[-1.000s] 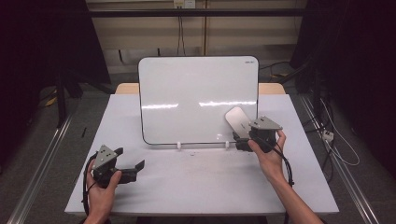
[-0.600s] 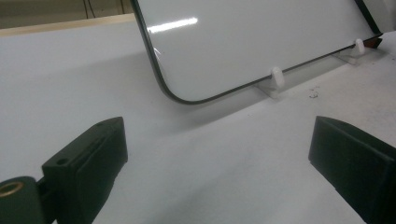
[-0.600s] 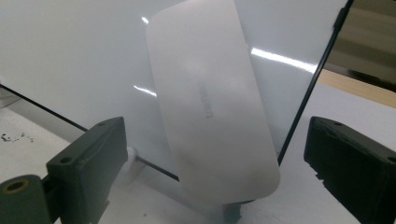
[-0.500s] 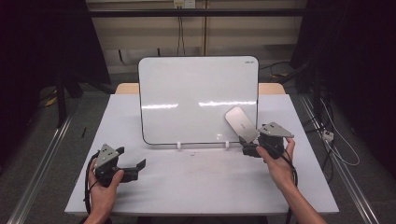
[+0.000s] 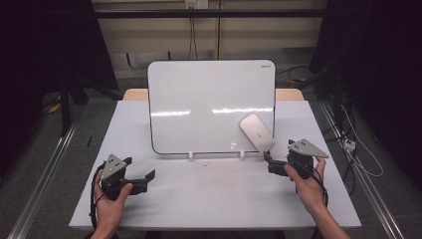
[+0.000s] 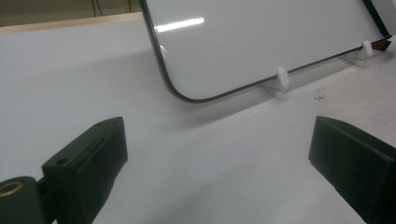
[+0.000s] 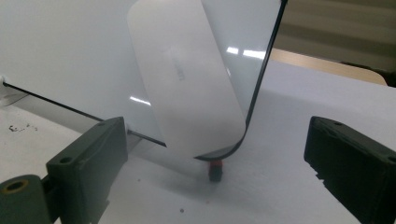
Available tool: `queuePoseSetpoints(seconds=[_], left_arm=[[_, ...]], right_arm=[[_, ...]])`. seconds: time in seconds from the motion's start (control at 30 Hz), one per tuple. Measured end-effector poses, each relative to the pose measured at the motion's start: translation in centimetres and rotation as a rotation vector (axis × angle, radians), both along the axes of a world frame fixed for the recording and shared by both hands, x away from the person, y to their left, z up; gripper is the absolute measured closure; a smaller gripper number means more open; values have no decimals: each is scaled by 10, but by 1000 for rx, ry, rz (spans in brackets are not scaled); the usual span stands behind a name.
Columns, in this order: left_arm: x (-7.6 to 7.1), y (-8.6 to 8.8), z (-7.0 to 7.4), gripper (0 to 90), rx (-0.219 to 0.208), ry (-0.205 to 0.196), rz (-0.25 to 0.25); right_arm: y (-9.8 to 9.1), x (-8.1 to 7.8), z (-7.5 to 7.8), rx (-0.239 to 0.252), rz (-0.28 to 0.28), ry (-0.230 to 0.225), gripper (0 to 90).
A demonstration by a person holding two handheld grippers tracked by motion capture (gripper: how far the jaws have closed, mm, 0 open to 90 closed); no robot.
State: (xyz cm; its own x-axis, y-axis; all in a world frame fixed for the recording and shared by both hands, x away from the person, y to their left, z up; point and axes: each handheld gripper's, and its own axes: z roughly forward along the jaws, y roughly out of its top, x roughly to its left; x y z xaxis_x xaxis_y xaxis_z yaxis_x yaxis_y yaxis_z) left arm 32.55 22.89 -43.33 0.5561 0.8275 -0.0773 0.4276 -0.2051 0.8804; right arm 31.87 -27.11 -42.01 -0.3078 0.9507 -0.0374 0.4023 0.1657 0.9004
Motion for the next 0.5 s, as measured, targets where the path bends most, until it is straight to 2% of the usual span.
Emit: queuePoseSetpoints(seconds=[0.2,0.37,0.5], left_arm=[[-1,1,1,45,-8,-6,14],[-2,1,1,45,-22,-9,18],[-3,2,2,45,-17,-12,17]], right_arm=[[-7,-11,-4,16,-13,-9,60],[-12,-18,-9,25,-23,3,62],[-14,-24,-11,22,-22,-2,63]])
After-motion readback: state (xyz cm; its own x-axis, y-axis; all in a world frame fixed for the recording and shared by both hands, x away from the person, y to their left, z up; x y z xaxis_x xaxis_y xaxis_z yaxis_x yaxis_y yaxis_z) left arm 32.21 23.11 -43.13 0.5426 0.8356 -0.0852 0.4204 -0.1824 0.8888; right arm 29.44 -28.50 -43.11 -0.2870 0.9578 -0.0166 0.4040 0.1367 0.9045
